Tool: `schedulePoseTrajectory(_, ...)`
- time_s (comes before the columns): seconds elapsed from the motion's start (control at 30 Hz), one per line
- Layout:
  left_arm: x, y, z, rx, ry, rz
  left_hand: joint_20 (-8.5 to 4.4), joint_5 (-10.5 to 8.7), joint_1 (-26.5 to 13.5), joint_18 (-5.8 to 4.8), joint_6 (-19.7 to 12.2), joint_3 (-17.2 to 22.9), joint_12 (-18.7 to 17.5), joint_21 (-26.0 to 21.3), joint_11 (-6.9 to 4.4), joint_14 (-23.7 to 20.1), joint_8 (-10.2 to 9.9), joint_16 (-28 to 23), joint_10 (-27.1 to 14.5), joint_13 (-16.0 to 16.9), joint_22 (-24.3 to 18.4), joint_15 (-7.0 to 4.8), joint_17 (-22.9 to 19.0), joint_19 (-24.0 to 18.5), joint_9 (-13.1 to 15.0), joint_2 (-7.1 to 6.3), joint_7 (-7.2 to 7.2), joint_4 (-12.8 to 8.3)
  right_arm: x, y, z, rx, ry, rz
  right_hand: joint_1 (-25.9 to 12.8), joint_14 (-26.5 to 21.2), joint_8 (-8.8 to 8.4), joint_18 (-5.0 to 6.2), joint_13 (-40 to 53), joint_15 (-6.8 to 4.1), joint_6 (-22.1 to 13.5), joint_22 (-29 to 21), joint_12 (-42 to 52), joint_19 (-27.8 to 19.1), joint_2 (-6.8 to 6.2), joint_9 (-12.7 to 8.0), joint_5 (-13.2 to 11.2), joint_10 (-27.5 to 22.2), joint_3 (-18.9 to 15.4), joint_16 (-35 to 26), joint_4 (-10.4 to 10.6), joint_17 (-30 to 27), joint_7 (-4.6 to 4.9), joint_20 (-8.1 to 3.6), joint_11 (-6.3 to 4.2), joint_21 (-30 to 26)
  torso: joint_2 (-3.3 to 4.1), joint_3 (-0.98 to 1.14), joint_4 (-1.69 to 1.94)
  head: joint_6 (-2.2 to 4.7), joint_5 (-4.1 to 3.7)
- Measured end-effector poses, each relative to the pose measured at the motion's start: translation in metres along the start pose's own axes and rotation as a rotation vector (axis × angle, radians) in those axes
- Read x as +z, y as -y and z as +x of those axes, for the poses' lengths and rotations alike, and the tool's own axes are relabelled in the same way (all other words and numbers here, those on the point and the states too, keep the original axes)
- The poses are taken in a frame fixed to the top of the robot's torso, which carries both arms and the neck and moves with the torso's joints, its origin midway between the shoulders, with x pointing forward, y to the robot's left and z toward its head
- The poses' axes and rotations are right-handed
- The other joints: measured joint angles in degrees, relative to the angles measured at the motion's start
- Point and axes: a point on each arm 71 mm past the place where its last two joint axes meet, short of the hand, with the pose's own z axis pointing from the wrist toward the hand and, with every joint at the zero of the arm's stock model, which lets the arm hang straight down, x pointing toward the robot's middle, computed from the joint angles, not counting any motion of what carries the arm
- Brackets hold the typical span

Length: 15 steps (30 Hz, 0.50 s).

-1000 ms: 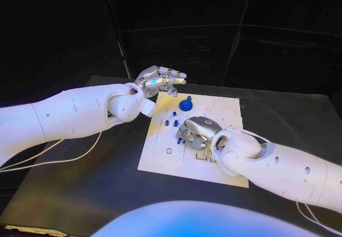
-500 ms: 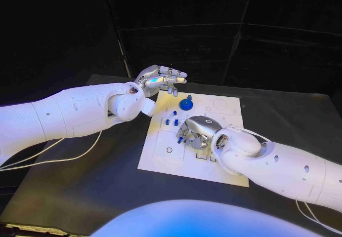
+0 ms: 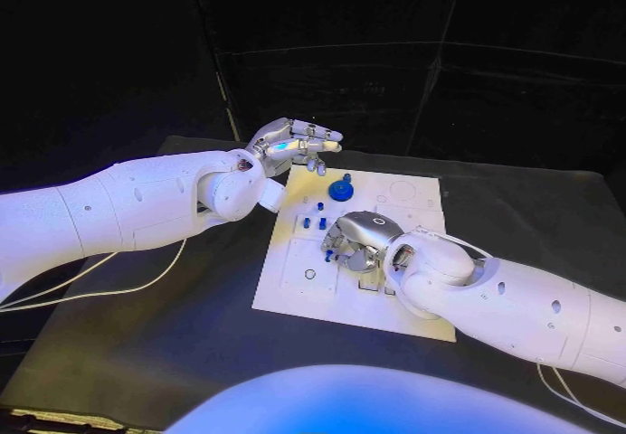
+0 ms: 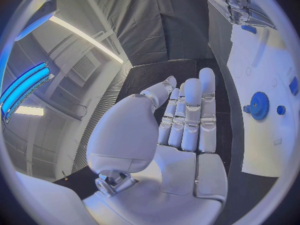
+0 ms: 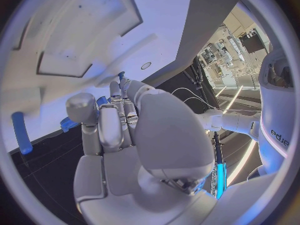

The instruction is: Assemble the parts on the task board

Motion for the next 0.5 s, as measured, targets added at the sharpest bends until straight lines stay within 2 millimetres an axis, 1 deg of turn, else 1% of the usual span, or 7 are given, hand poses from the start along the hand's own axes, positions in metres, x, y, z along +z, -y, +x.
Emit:
schedulePoseTrajectory(0.2, 0.0000, -0.0001, 0.0000, 0.000, 0.000, -0.002, 0.00, 0.00, 0.00, 0.00, 0.00, 0.00, 0.00, 0.00, 0.00, 0.00, 0.00, 0.00, 0.00, 0.00, 0.00, 0.00, 0.00, 0.00, 0.00, 0.00, 0.00, 0.00, 0.0009, -0.0013, 0.0010, -0.001, -0.007, -0.004, -0.31, 0.00, 0.00, 0.00, -0.07, 0.00, 0.00, -0.08, -0.24, 0.00, 0.14, 0.05, 0.00, 0.00, 0.00, 0.00, 0.00, -0.08, 0.00, 0.00, 0.00, 0.00, -0.01, 0.00, 0.00, -0.08, 0.01)
schedulePoseTrajectory(0.27, 0.0000, -0.0001, -0.0001, 0.000, 0.000, -0.003, 0.00, 0.00, 0.00, 0.00, 0.00, -0.37, 0.15, 0.00, 0.02, 0.00, 0.24, 0.00, -0.27, 0.00, -0.02, 0.00, -0.06, 0.00, 0.00, 0.00, 0.00, 0.02, 0.0012, -0.0018, 0.0015, -0.001, -0.010, -0.006, -0.61, 0.00, 0.00, 0.00, -0.06, 0.00, 0.00, -0.08, -0.24, 0.00, -0.16, 0.04, 0.00, 0.00, 0.00, 0.00, 0.00, -0.15, 0.00, 0.00, 0.00, 0.00, -0.01, 0.00, 0.00, -0.12, 0.01)
schedulePoseTrajectory(0.33, 0.0000, -0.0003, -0.0003, 0.000, 0.000, -0.005, 0.00, 0.00, 0.00, 0.00, 0.00, -0.49, 0.35, 0.00, 0.00, 0.00, 0.29, 0.00, -0.42, 0.00, -0.08, 0.00, -0.12, 0.00, 0.00, 0.00, 0.00, 0.01, 0.0011, -0.0014, 0.0022, -0.001, -0.013, -0.005, -0.61, 0.00, -0.29, 0.00, -0.07, 0.00, 0.00, -0.27, -0.51, -0.13, -0.16, 0.00, 0.00, 0.00, -0.09, 0.00, -0.09, -0.31, 0.00, 0.13, 0.00, -0.28, -0.01, 0.00, 0.00, -0.15, 0.01)
schedulePoseTrajectory(0.4, 0.0001, -0.0005, -0.0002, 0.000, -0.001, -0.008, 0.00, 0.00, 0.00, 0.00, 0.00, -0.49, 0.35, 0.00, 0.00, 0.00, 0.29, 0.00, -0.42, 0.00, -0.08, 0.00, -0.12, 0.00, 0.00, 0.00, 0.00, 0.02, 0.0011, -0.0013, 0.0024, -0.001, -0.015, -0.006, -0.79, 0.00, -0.29, 0.00, -0.14, 0.00, -0.21, -0.54, -0.59, -0.22, -0.34, -0.04, 0.00, 0.00, -0.16, 0.00, -0.16, -0.46, 0.21, 0.22, 0.00, -0.29, -0.01, 0.00, 0.00, -0.20, -0.03)
schedulePoseTrajectory(0.47, 0.0001, -0.0007, -0.0002, 0.000, -0.002, -0.011, 0.00, 0.00, 0.00, 0.00, 0.00, -0.49, 0.35, 0.00, 0.00, 0.00, 0.29, 0.00, -0.42, 0.00, -0.08, 0.00, -0.12, 0.00, 0.00, 0.00, 0.00, 0.02, 0.0011, -0.0010, 0.0028, -0.001, -0.017, -0.006, -1.07, 0.00, -0.67, 0.00, -0.15, 0.00, -0.24, -0.77, -0.76, -0.22, -0.16, -0.03, 0.00, -0.24, -0.16, 0.00, -0.15, -0.52, 0.25, 0.22, 0.23, -0.55, -0.01, 0.00, 0.00, -0.23, -0.07)
schedulePoseTrajectory(0.5, 0.0001, -0.0008, -0.0003, -0.001, -0.002, -0.012, 0.00, 0.00, 0.00, 0.00, 0.00, -0.49, 0.35, 0.00, 0.00, 0.00, 0.29, 0.00, -0.42, 0.00, -0.08, 0.00, -0.12, 0.00, 0.00, 0.00, 0.00, 0.02, 0.0011, -0.0009, 0.0029, -0.001, -0.017, -0.006, -1.27, 0.00, -0.67, 0.00, -0.21, 0.00, -0.47, -0.89, -1.06, -0.36, -0.35, -0.07, 0.00, -0.35, -0.16, 0.00, -0.16, -0.56, 0.47, 0.36, 0.34, -0.55, -0.01, -0.01, 0.00, -0.23, -0.07)
